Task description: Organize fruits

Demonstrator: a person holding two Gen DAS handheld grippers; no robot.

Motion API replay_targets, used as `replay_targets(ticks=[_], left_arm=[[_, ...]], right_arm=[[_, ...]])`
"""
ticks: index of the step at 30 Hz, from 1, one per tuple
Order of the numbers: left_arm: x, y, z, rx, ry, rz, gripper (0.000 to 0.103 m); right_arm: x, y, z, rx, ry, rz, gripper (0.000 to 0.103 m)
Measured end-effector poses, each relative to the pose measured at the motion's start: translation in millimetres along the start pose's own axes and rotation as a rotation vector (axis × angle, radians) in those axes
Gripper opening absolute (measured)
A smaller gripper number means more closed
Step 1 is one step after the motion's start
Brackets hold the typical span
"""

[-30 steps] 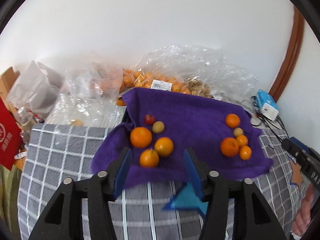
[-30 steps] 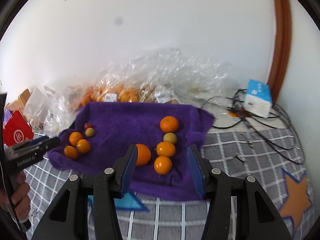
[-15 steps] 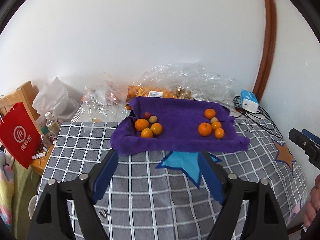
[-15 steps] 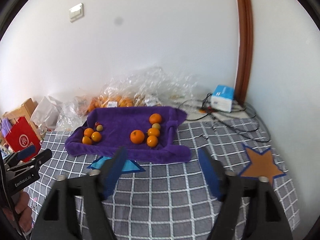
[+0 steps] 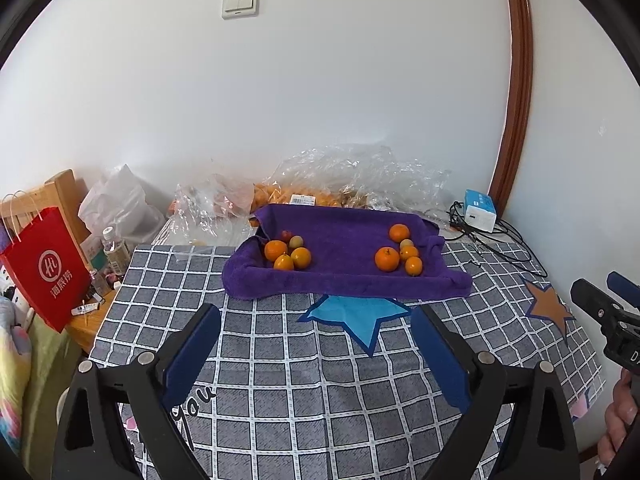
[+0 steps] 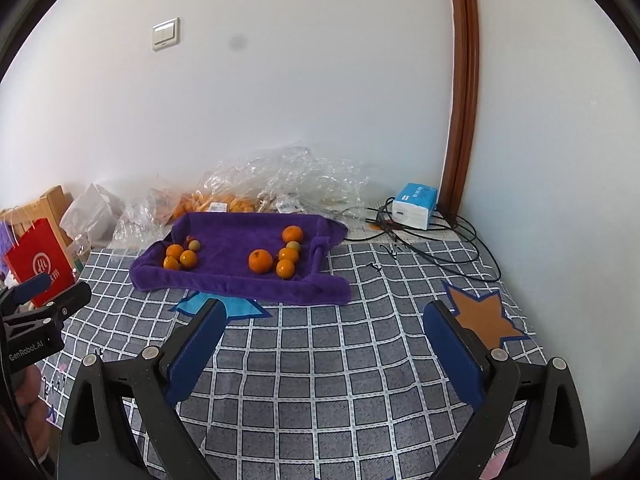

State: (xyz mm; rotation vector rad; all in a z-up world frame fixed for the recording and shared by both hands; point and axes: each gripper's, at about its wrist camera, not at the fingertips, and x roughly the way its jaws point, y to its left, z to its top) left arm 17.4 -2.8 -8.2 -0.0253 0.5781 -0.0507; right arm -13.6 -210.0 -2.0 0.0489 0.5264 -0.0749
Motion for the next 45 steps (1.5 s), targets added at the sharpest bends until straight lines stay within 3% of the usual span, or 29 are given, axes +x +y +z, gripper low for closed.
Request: replay_targets(ticks=[45], left_arm=[[-6.8,0.6,-0.4,0.0,0.002,0.003,0.096]], right_arm=[[-3.6,0.8,-1.8,-0.013,-0.015,-0.016,0.098]])
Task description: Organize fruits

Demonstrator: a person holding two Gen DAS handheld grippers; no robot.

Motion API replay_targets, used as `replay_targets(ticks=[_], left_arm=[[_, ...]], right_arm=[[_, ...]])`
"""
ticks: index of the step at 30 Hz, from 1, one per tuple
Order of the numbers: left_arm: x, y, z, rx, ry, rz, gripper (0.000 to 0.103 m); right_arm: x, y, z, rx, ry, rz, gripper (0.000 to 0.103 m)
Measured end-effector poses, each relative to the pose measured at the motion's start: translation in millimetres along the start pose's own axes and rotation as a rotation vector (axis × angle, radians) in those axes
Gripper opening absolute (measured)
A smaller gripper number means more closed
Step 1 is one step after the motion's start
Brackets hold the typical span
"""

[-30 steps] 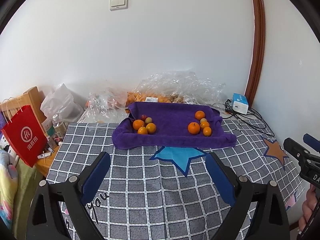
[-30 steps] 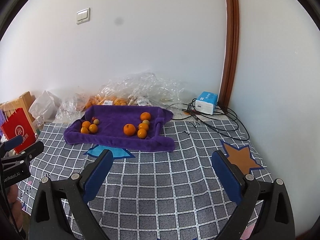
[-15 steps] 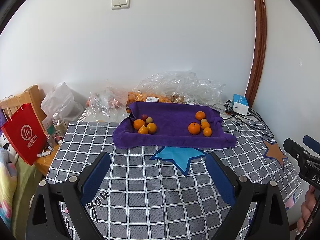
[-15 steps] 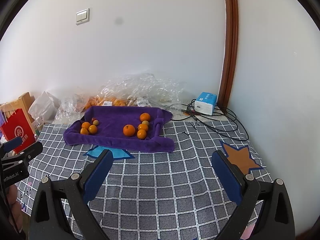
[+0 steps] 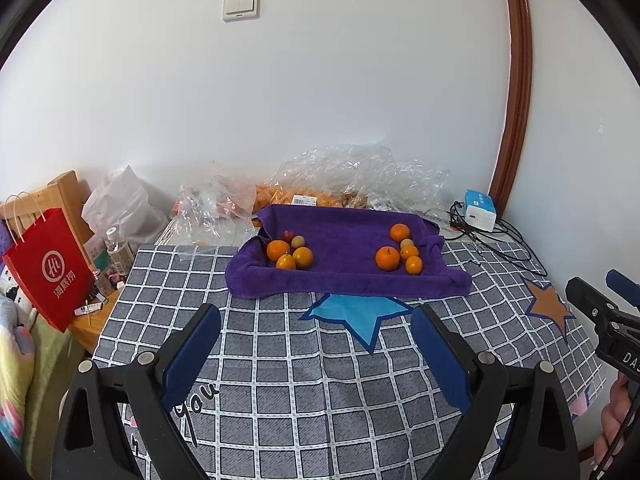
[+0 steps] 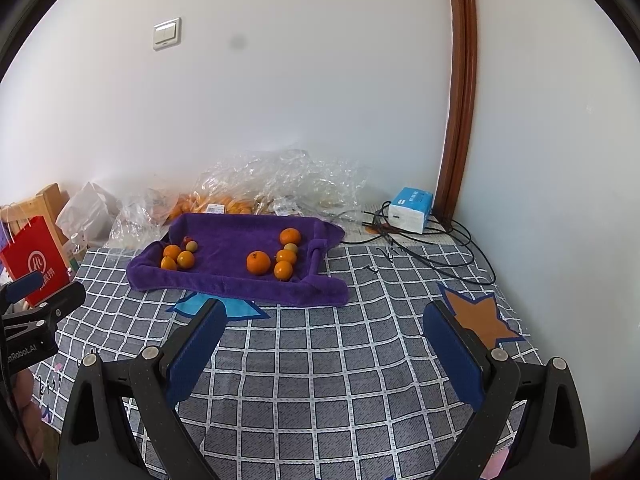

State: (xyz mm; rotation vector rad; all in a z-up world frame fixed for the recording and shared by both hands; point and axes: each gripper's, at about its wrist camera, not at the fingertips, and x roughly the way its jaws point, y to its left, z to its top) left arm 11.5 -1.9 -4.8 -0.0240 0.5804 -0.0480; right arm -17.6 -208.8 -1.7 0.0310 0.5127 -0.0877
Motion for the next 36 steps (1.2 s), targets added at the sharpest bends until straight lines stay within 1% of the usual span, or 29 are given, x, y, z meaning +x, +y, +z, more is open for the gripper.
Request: replay_targets(ticks=[36], left_arm=[[-4.0,0.2,2.1,-0.005,-0.011,-0.011,0.096]], right_arm=[[-2.4,1.9,2.0,0.0,-0.012,0.005,0.098]])
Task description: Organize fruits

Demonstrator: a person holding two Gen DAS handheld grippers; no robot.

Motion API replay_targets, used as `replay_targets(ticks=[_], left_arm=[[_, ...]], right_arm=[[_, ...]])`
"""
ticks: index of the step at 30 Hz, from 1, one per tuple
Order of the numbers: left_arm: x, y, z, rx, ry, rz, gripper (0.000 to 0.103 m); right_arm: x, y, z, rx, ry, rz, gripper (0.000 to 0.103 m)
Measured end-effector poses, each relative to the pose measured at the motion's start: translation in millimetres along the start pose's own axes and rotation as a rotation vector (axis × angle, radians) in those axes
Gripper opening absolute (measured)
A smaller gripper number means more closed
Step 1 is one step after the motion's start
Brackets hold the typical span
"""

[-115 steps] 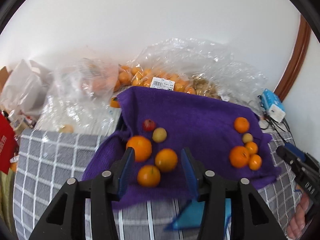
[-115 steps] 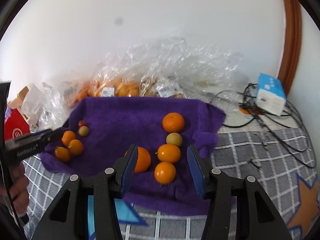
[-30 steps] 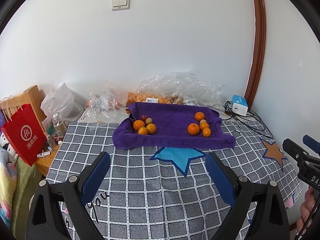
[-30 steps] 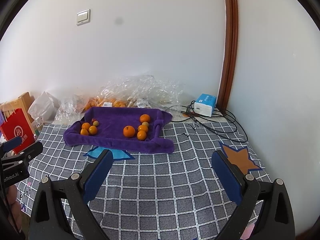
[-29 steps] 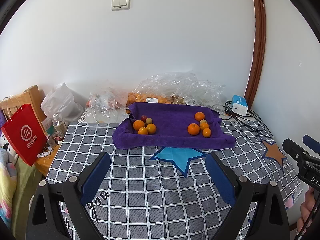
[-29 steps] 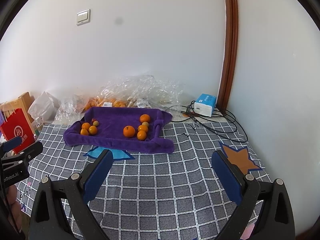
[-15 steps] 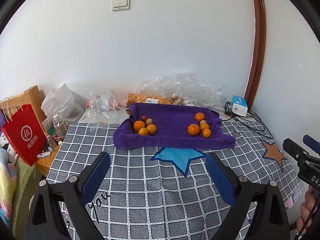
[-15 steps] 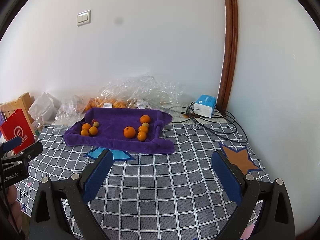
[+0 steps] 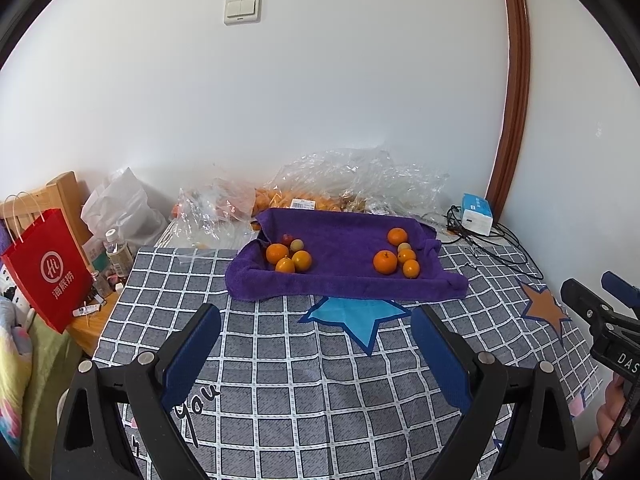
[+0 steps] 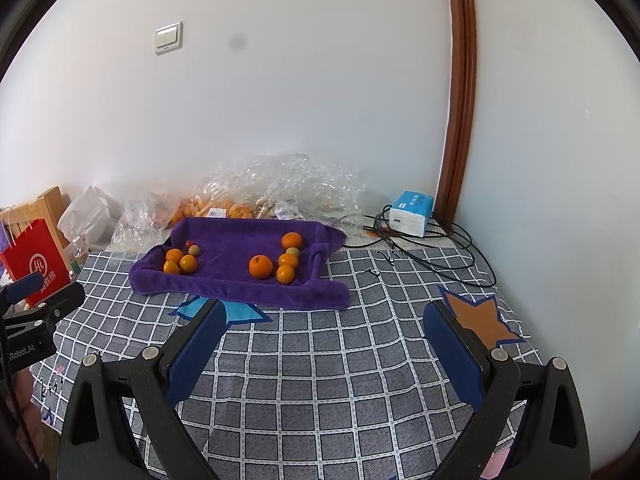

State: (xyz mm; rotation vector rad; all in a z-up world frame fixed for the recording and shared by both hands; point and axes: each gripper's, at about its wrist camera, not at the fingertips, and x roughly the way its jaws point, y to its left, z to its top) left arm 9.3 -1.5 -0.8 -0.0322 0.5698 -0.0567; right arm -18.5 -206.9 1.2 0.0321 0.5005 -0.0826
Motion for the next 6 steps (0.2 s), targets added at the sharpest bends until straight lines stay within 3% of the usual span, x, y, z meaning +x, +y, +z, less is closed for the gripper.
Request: replay_targets(ticks=[6], left_arm=[[1.6,-0.8,1.5,0.001,-0.007,-0.006,0.096]], right_arm=[[2.5,-0.1,-0.5,0.004,-0.002,0.005,0.098]])
